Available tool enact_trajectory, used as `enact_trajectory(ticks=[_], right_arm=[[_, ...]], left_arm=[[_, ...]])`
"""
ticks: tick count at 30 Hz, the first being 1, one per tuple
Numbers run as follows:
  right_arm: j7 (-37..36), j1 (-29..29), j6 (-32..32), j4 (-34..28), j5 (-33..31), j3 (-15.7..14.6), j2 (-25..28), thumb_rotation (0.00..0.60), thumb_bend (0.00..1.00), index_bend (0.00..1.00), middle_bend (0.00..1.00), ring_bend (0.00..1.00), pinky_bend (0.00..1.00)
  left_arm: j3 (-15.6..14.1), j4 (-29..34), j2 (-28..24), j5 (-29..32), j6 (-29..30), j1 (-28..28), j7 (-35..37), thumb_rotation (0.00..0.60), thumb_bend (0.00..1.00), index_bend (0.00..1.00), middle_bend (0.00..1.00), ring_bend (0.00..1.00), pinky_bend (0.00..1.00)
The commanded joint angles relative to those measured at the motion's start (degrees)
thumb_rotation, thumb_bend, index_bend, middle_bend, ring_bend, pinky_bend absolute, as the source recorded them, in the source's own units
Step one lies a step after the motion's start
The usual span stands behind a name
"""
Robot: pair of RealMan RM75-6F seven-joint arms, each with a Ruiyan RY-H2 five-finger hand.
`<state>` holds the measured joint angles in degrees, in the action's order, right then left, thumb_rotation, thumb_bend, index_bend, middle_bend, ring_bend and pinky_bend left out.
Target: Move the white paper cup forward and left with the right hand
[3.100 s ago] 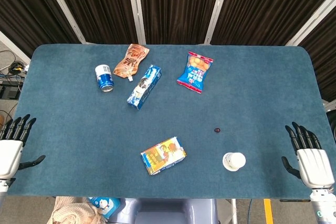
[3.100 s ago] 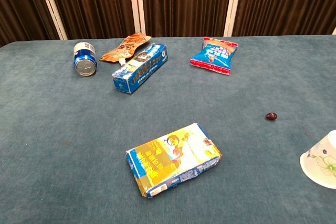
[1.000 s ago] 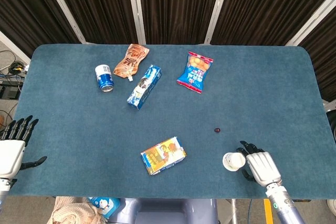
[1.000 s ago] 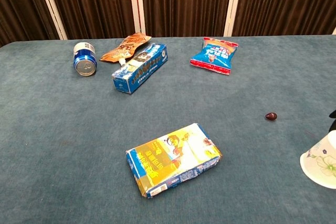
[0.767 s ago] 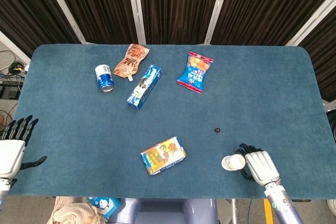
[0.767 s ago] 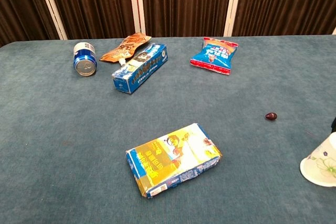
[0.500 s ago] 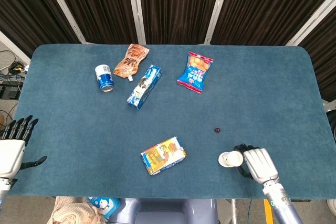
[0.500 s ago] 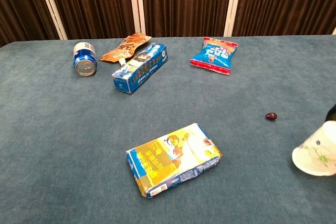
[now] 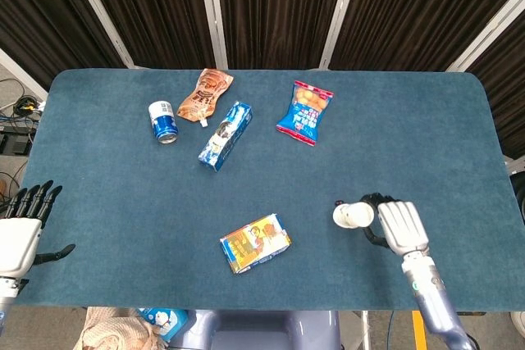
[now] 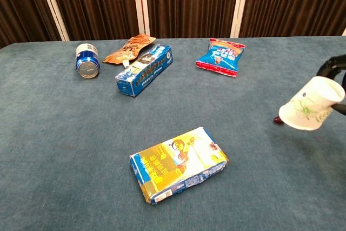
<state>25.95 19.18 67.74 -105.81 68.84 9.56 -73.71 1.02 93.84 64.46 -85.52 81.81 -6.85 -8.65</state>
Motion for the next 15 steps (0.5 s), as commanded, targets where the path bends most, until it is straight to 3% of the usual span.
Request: enact_trajectory(ticks=[1,9,15], right_arm=[[2.0,2.3,-0.6,1.0,-3.8,2.3,-2.1,0.600,0.46,0.50,0.36,0.40,0.53],[5.8,5.6,-1.6,5.6,-10.8,2.9,-7.0,0.600,0.46,0.50,0.36,0.40,0.53],[6.9,6.6,-1.4,8.3,-11.5,1.5,-9.6,0.600,0.46,0.50,0.36,0.40,0.53]], left_arm=[[0.0,0.2,0.0,0.2,-0.1,0.0,0.1,0.600,0.01,0.00,0.00,0.00,0.02],[-0.2,0.7,-0.2,0.1,-0.2,0.0,0.2,0.600,0.01,0.00,0.00,0.00,0.02],[0.2,0.8,-0.4,0.9,-0.5,-0.1,0.9,0.600,0.01,0.00,0.00,0.00,0.02]])
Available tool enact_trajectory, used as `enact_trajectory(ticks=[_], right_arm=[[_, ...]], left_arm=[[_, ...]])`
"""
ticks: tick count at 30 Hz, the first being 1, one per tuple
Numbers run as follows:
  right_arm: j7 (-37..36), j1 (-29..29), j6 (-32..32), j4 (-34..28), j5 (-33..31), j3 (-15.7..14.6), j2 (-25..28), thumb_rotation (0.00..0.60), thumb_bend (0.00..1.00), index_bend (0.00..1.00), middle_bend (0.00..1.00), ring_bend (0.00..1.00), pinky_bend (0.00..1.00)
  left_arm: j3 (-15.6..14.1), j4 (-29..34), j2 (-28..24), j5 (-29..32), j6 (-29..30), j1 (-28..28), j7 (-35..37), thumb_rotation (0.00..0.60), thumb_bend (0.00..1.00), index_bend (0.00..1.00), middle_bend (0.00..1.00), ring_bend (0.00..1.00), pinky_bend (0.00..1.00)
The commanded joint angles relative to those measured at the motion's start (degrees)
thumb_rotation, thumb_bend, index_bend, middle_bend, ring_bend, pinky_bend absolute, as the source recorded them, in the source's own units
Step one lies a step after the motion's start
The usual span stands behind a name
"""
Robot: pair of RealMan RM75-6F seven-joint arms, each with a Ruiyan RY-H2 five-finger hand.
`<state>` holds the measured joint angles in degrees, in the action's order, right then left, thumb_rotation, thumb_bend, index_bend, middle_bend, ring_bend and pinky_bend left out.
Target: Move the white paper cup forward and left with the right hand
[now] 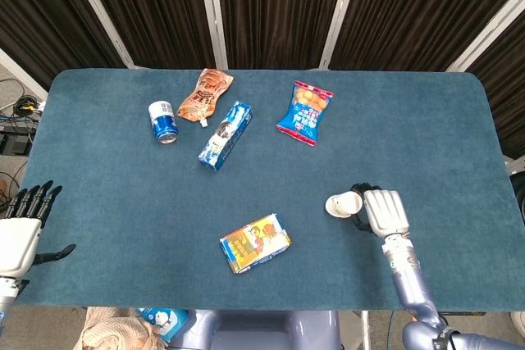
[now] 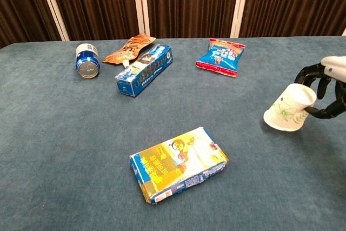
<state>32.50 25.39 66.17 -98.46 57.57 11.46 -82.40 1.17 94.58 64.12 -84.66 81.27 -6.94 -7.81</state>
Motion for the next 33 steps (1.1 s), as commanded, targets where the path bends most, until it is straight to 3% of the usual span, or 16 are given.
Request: enact_trajectory(ticks=[1,14,15,19,22,33], right_arm=[[0.4,0.6,0.2,1.4,-0.3,-0.5,-1.3,0.600,0.46,0.50,0.36,0.40,0.53],[0.3,2.1,1.4,4.8,-1.7,-0.1,-3.7,0.600,0.46,0.49,0.36,0.40,0.53],[0.4,2.1,1.4,4.8,-1.8,-0.2,-3.7,0.600,0.46,0.45,0.36,0.40,0.52],[1.3,2.3,1.8,4.5,-2.5,-0.6,-3.4,0.600,0.46,0.12,0.30,0.32,0.43],[2.2,2.2,2.3,3.4,-3.6,-0.5,-2.8,0.600,0.46,0.01,0.23,0.27,0.38],[1.4,-0.8,6.9,-4.8,-0.2,-2.0,6.0,0.600,0.45,0.00,0.16,0.20,0.31]], left_arm=[[0.0,0.1,0.0,-0.1,0.0,0.0,0.1,0.600,0.01,0.00,0.00,0.00,0.02],[-0.4,0.2,0.2,-0.6,0.0,0.0,-0.2,0.600,0.01,0.00,0.00,0.00,0.02],[-0.4,0.2,0.2,-0.6,0.0,0.0,-0.2,0.600,0.01,0.00,0.00,0.00,0.02],[-0.4,0.3,0.1,-0.4,0.0,0.0,-0.2,0.600,0.01,0.00,0.00,0.00,0.02],[-0.4,0.3,0.1,-0.4,0.0,0.0,-0.2,0.600,0.01,0.00,0.00,0.00,0.02],[-0.4,0.3,0.0,-0.5,0.4,0.2,-0.1,0.600,0.01,0.00,0.00,0.00,0.02]])
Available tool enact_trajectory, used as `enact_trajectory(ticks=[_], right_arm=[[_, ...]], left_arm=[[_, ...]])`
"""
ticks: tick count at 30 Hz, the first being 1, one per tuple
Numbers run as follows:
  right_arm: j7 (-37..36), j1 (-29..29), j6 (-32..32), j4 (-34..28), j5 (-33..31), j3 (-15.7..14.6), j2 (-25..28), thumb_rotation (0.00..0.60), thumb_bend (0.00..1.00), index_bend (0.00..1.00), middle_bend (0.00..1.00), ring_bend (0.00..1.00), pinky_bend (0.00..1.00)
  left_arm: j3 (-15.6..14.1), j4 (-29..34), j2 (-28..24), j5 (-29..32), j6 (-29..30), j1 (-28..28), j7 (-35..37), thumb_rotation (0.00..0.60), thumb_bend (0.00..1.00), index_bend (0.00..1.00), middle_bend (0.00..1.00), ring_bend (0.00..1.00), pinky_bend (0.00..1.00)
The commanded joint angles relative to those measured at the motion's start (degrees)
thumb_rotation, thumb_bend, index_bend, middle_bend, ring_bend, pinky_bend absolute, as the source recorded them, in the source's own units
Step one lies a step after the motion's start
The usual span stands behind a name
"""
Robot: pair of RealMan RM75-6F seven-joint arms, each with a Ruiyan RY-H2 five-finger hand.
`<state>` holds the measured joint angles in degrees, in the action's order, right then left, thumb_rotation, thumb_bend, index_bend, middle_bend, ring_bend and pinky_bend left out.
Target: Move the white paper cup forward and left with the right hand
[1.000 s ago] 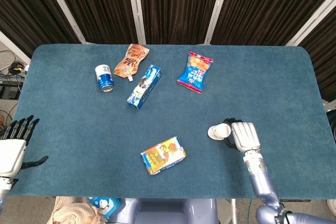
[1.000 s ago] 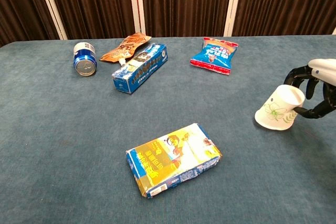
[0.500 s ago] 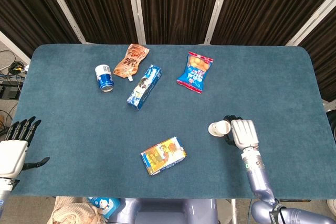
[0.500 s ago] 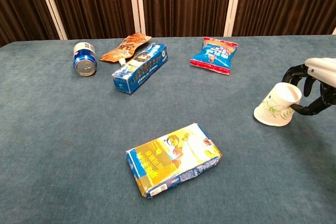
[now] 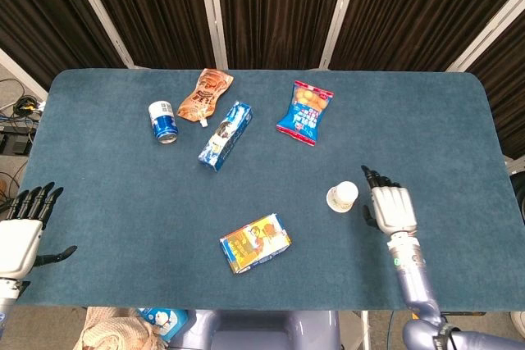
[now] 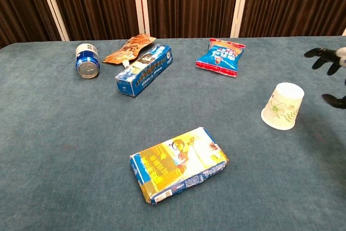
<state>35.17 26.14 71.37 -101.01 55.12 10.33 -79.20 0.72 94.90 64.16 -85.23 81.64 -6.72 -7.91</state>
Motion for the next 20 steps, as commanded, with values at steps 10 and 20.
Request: enact_trajectory(ticks=[10,20], right_arm=[[-14.5,-13.2,9.2,-8.4,19.4,-11.5,18.1,0.600,0.45,0.00,0.00,0.00,0.17],[-19.6,-22.7,19.2,-1.3,31.2,-17.2,19.3,0.600,0.43,0.00,0.00,0.00,0.09]], left_arm=[[0.1,-0.5,0.5,-0.9,1.0,0.2,0.7,0.600,0.01,0.00,0.00,0.00,0.02],[0.2,-2.5,1.4,-3.1,3.3,0.5,1.9,0.600,0.01,0.00,0.00,0.00,0.02]])
